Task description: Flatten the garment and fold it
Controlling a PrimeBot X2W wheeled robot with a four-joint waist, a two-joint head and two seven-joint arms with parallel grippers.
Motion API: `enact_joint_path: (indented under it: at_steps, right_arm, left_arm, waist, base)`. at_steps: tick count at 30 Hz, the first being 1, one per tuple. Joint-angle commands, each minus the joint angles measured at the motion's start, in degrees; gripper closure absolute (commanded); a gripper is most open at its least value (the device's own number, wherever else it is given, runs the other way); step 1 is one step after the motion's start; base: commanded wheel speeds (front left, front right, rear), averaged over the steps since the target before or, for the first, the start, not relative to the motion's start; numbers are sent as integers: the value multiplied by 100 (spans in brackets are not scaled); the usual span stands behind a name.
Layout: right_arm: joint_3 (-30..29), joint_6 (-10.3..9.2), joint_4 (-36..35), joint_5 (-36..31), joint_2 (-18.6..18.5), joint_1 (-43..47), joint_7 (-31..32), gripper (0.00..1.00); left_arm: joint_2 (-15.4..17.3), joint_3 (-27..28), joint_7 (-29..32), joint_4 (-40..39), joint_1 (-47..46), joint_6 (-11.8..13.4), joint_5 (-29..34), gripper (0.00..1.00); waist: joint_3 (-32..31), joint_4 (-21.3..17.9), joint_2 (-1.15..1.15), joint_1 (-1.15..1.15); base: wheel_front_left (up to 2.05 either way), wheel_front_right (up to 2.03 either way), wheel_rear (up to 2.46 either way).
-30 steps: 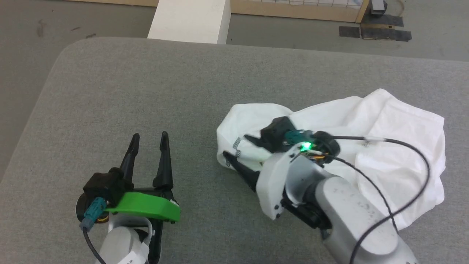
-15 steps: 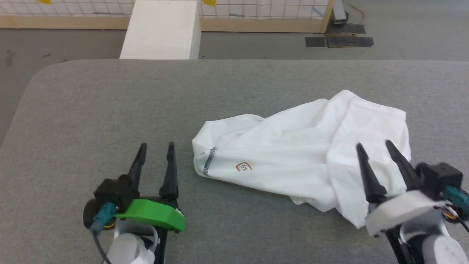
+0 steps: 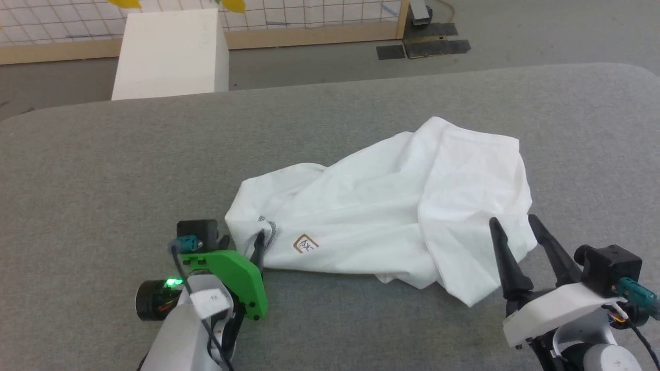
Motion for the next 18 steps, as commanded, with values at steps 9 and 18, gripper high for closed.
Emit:
enact_joint_path:
  at_steps: [9, 18]
  right_arm:
    - [200, -8, 105, 130, 13, -149, -106, 0]
    - [46, -8, 130, 85, 13, -155, -118, 0]
  left_arm:
    - [147, 90, 1097, 9, -211, 314, -156, 100]
    - [319, 1067, -258, -905, 419, 965, -334, 100]
  waist:
    - [268, -62, 0, 0]
    - [195, 442, 0, 0]
  base:
    - [0, 0, 0]
    - [0, 0, 0]
